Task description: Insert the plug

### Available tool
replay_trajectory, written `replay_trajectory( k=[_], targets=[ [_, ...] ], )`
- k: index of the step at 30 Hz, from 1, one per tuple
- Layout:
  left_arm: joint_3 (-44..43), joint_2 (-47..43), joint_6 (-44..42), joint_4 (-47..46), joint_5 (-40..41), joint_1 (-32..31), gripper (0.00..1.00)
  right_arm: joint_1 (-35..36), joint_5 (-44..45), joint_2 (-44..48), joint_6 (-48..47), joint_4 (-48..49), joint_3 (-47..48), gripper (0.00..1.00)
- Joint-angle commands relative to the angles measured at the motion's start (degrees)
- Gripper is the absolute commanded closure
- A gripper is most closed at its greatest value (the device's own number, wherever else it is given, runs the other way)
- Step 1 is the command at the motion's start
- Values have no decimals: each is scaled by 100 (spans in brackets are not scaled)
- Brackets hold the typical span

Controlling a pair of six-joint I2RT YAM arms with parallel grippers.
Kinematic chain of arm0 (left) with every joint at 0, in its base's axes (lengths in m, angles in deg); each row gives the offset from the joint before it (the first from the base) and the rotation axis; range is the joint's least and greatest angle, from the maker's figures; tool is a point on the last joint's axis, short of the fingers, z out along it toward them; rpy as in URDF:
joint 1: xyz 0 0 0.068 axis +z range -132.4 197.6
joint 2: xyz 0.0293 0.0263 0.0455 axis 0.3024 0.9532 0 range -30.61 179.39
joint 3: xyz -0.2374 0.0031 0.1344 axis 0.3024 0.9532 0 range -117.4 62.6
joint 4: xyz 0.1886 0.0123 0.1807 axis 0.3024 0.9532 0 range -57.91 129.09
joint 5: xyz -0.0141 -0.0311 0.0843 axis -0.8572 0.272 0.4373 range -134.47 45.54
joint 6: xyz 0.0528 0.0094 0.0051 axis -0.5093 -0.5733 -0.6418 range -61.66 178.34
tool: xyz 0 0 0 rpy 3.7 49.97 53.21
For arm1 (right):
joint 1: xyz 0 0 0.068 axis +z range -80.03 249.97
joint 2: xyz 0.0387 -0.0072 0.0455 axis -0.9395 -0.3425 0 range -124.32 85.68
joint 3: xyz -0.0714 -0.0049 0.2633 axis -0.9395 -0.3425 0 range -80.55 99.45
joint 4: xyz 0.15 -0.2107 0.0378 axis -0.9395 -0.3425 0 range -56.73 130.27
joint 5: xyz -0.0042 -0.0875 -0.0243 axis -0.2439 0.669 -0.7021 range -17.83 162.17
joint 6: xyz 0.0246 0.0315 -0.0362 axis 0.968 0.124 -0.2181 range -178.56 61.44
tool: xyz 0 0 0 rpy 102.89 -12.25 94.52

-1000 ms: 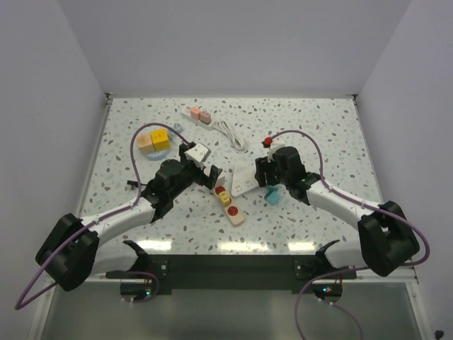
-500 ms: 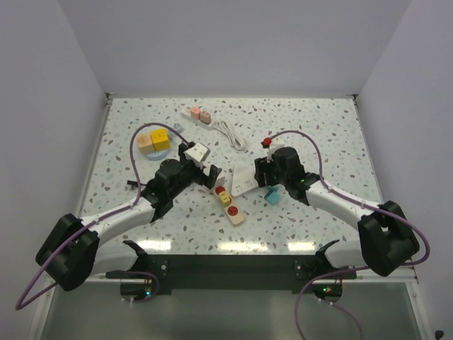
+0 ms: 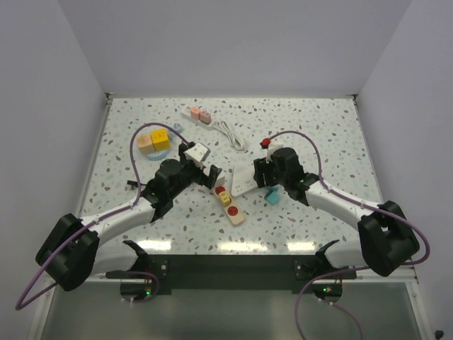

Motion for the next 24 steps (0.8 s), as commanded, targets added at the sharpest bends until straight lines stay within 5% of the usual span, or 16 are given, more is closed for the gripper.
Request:
replay_trajectory(
  k=[1,24],
  targets=[
    [-177,-76,100,-76,-78,48,0,18,222,-38,-45,58,308,100],
    [-160,-94,100,-93,-79,57,0,35,152,-64,-10,-83,352,100]
  ],
)
